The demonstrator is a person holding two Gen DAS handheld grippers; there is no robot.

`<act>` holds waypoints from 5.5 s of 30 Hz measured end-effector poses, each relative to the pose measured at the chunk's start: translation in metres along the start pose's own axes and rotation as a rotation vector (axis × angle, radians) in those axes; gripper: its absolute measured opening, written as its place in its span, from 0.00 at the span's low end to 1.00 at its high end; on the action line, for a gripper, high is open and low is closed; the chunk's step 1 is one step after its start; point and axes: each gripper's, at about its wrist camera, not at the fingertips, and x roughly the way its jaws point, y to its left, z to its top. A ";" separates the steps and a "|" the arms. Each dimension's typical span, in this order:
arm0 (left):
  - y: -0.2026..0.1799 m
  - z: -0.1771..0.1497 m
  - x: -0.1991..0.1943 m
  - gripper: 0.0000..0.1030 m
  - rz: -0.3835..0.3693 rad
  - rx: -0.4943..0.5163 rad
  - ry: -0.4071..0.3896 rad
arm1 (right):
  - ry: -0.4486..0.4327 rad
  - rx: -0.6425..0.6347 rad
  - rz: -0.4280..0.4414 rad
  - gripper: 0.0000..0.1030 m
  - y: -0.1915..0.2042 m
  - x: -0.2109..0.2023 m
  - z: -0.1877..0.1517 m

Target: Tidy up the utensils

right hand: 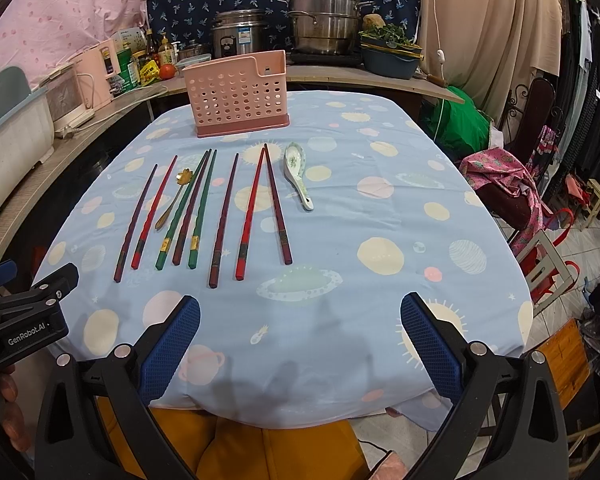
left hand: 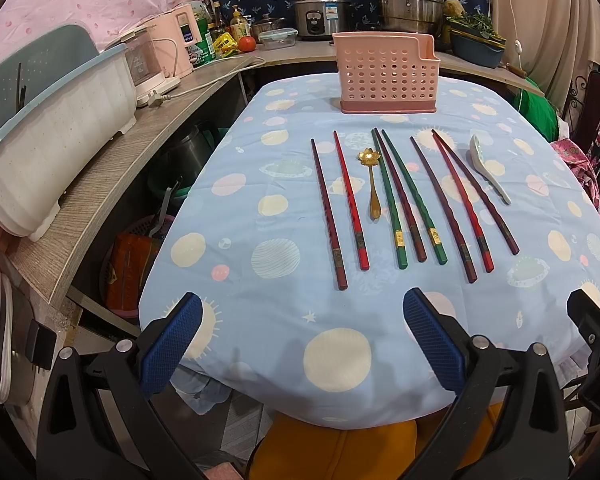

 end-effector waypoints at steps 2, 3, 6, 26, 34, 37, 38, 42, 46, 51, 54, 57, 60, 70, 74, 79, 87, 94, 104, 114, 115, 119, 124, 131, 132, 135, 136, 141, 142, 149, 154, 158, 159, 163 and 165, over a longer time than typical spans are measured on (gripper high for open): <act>0.001 -0.001 0.000 0.93 0.000 0.000 0.001 | 0.001 0.000 0.000 0.93 0.000 0.000 0.000; 0.002 -0.001 0.000 0.93 0.000 -0.001 0.001 | 0.001 0.000 0.000 0.93 0.000 0.000 0.000; 0.000 0.000 0.000 0.93 0.001 0.000 0.000 | 0.000 0.000 0.001 0.93 0.000 0.000 0.000; 0.000 0.000 0.000 0.93 0.002 0.001 0.002 | 0.002 0.001 0.001 0.93 0.000 0.001 0.000; 0.000 0.000 0.000 0.93 0.000 0.001 0.003 | 0.002 0.002 0.001 0.93 0.000 0.003 -0.001; 0.002 -0.003 0.003 0.93 -0.008 0.000 0.009 | 0.002 0.004 0.001 0.93 -0.001 0.005 -0.001; 0.003 -0.003 0.005 0.93 -0.012 -0.001 0.014 | 0.004 0.006 0.001 0.93 -0.001 0.006 -0.002; 0.003 -0.003 0.016 0.93 -0.020 -0.014 0.044 | 0.011 0.011 -0.006 0.93 -0.002 0.003 0.003; 0.007 -0.002 0.031 0.93 -0.007 -0.033 0.067 | 0.027 0.017 -0.006 0.93 -0.007 0.020 0.003; 0.009 0.003 0.050 0.93 0.007 -0.036 0.086 | 0.050 0.025 0.008 0.93 -0.006 0.031 0.000; 0.008 0.006 0.064 0.93 0.016 -0.027 0.094 | 0.060 0.023 0.014 0.93 -0.006 0.037 0.002; 0.009 0.010 0.076 0.92 0.015 -0.031 0.102 | 0.071 0.025 0.016 0.93 -0.006 0.044 0.004; 0.009 0.015 0.086 0.90 0.015 -0.034 0.112 | 0.084 0.029 0.015 0.93 -0.006 0.052 0.008; 0.007 0.017 0.109 0.58 -0.042 -0.040 0.165 | 0.102 0.026 0.015 0.93 -0.004 0.071 0.017; 0.008 0.018 0.111 0.37 -0.107 -0.053 0.186 | 0.100 0.031 0.014 0.93 -0.005 0.079 0.024; 0.006 0.019 0.109 0.08 -0.126 -0.044 0.184 | 0.085 0.052 0.032 0.93 -0.011 0.092 0.037; 0.006 0.024 0.113 0.07 -0.129 -0.047 0.185 | 0.065 0.067 0.065 0.62 -0.022 0.125 0.066; 0.006 0.025 0.116 0.07 -0.129 -0.047 0.183 | 0.117 0.069 0.111 0.30 -0.022 0.162 0.078; 0.006 0.027 0.117 0.07 -0.132 -0.049 0.182 | 0.095 0.030 0.109 0.13 -0.017 0.173 0.080; 0.014 0.035 0.100 0.07 -0.166 -0.070 0.149 | 0.048 0.021 0.130 0.09 -0.016 0.143 0.088; 0.015 0.037 0.096 0.07 -0.169 -0.073 0.136 | 0.036 0.022 0.131 0.09 -0.016 0.138 0.090; 0.023 0.051 0.076 0.07 -0.180 -0.090 0.075 | -0.014 0.029 0.140 0.09 -0.019 0.116 0.102; 0.032 0.076 0.054 0.07 -0.179 -0.104 -0.019 | -0.060 0.030 0.153 0.08 -0.020 0.096 0.118; 0.046 0.124 0.030 0.07 -0.173 -0.137 -0.149 | -0.076 0.057 0.199 0.06 -0.023 0.091 0.139; 0.047 0.133 0.028 0.07 -0.170 -0.139 -0.168 | -0.078 0.063 0.208 0.06 -0.024 0.091 0.143; 0.052 0.157 0.024 0.07 -0.169 -0.150 -0.207 | -0.092 0.071 0.224 0.06 -0.025 0.090 0.153; 0.054 0.164 0.023 0.07 -0.170 -0.155 -0.216 | -0.098 0.074 0.230 0.06 -0.025 0.089 0.157; 0.058 0.206 0.016 0.07 -0.182 -0.164 -0.274 | -0.128 0.102 0.287 0.06 -0.028 0.088 0.186; 0.058 0.215 0.014 0.07 -0.186 -0.168 -0.284 | -0.138 0.105 0.298 0.06 -0.029 0.087 0.194; 0.056 0.283 -0.012 0.07 -0.235 -0.184 -0.398 | -0.233 0.149 0.383 0.06 -0.033 0.093 0.260; 0.053 0.332 -0.037 0.07 -0.270 -0.211 -0.516 | -0.288 0.193 0.453 0.06 -0.035 0.109 0.309; 0.050 0.361 -0.041 0.07 -0.270 -0.227 -0.586 | -0.315 0.207 0.487 0.07 -0.029 0.125 0.337; 0.049 0.368 -0.037 0.07 -0.272 -0.231 -0.593 | -0.318 0.208 0.489 0.06 -0.027 0.130 0.342; 0.039 0.385 -0.011 0.07 -0.262 -0.233 -0.582 | -0.301 0.198 0.490 0.07 -0.020 0.154 0.357; 0.032 0.388 0.009 0.07 -0.252 -0.222 -0.565 | -0.280 0.191 0.483 0.07 -0.017 0.168 0.357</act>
